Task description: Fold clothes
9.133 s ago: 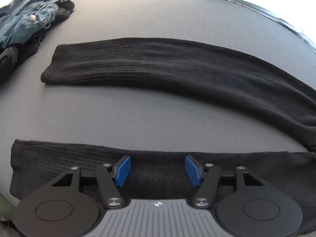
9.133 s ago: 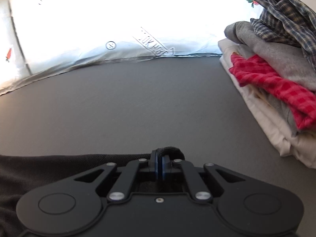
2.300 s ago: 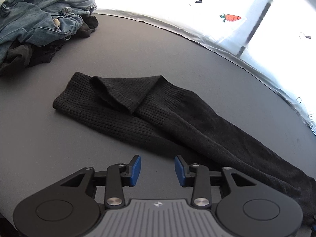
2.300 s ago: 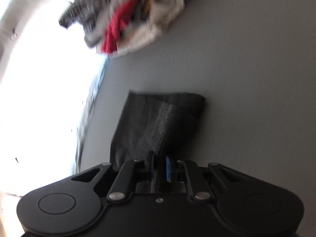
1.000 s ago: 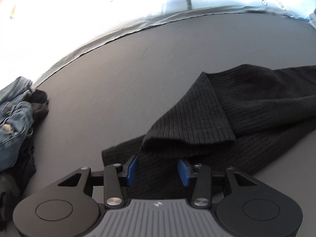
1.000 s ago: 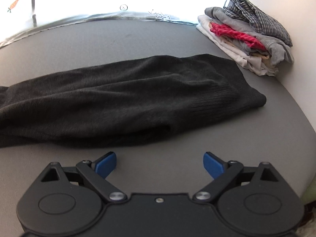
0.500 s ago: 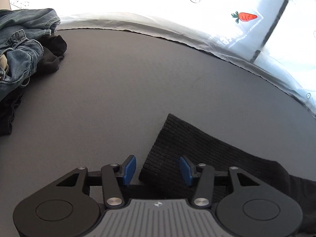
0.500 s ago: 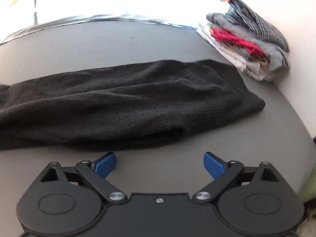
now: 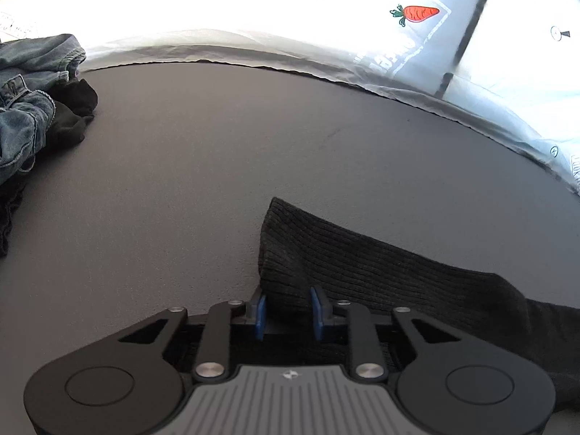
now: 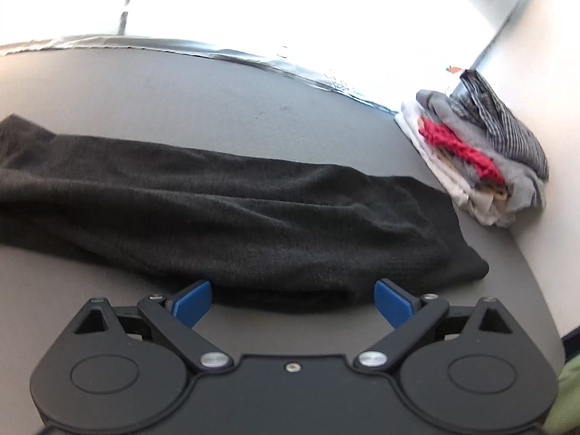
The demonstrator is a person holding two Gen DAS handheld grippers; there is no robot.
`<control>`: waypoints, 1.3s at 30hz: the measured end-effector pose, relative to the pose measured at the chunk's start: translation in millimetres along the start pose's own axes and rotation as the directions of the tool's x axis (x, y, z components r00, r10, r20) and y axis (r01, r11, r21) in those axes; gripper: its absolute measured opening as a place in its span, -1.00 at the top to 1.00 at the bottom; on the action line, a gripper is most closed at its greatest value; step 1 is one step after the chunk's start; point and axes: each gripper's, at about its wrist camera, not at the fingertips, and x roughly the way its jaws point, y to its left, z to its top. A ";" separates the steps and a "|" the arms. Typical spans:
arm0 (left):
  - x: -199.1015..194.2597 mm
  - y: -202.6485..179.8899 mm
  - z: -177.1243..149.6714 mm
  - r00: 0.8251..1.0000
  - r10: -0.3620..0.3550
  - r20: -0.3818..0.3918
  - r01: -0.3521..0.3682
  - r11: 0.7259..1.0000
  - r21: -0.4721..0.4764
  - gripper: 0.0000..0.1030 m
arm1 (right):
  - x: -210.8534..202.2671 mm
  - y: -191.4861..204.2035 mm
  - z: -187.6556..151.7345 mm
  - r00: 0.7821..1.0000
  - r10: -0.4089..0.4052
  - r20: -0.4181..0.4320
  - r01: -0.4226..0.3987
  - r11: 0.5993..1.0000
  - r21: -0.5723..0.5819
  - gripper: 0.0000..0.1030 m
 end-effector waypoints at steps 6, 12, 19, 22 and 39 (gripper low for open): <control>-55.7 -7.0 8.8 0.992 -0.040 0.123 0.041 0.999 -0.006 0.68 | -5.4 -4.8 -0.9 0.999 0.013 0.035 -0.013 1.000 0.002 -0.89; -125.4 -7.0 0.0 0.971 -0.082 0.223 0.100 0.992 -0.073 0.68 | -12.5 1.2 -6.2 0.992 0.099 0.080 -0.093 0.993 -0.077 -0.90; -148.2 -5.7 -15.6 0.966 -0.074 0.246 0.107 0.987 -0.123 0.68 | -11.1 38.8 -14.7 0.980 0.092 0.178 -0.024 0.935 -0.353 -0.90; -155.4 -5.5 -16.7 0.961 -0.085 0.265 0.125 0.983 -0.135 0.68 | -16.4 40.7 -14.4 0.965 0.065 0.254 0.040 0.921 -0.389 -0.90; -148.8 -4.5 -16.5 0.970 -0.061 0.236 0.102 0.981 -0.167 0.68 | -18.5 34.3 -27.9 0.971 0.126 0.203 -0.039 0.922 -0.385 -0.94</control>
